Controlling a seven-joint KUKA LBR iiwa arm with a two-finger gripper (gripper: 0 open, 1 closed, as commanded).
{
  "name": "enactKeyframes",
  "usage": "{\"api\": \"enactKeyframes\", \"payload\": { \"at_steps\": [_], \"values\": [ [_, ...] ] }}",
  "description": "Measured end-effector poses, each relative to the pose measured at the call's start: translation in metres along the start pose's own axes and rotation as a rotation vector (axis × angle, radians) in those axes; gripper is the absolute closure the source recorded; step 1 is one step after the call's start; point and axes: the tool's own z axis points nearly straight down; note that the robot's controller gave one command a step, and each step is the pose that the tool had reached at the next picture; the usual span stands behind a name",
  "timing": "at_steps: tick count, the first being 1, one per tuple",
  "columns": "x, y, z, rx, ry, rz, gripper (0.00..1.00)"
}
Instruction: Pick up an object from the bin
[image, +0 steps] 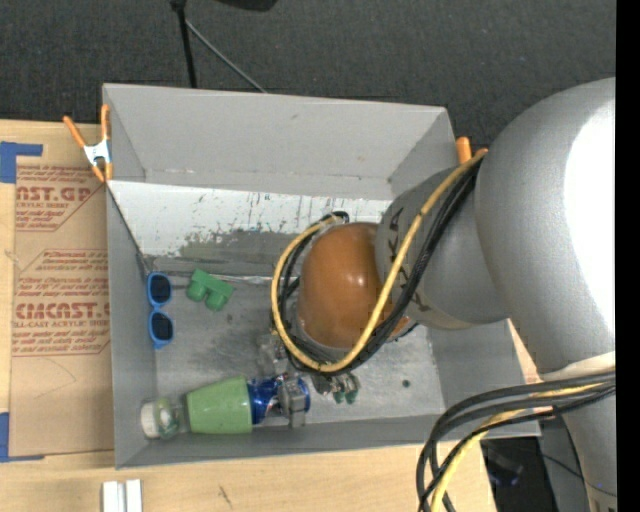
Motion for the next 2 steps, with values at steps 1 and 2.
{"api": "enactKeyframes", "payload": {
  "at_steps": [1,2],
  "values": [
    [-0.036,0.023,-0.113,-0.001,-0.008,-0.072,1.00],
    [-0.032,0.011,-0.245,0.000,-0.009,-0.124,1.00]
  ]
}}
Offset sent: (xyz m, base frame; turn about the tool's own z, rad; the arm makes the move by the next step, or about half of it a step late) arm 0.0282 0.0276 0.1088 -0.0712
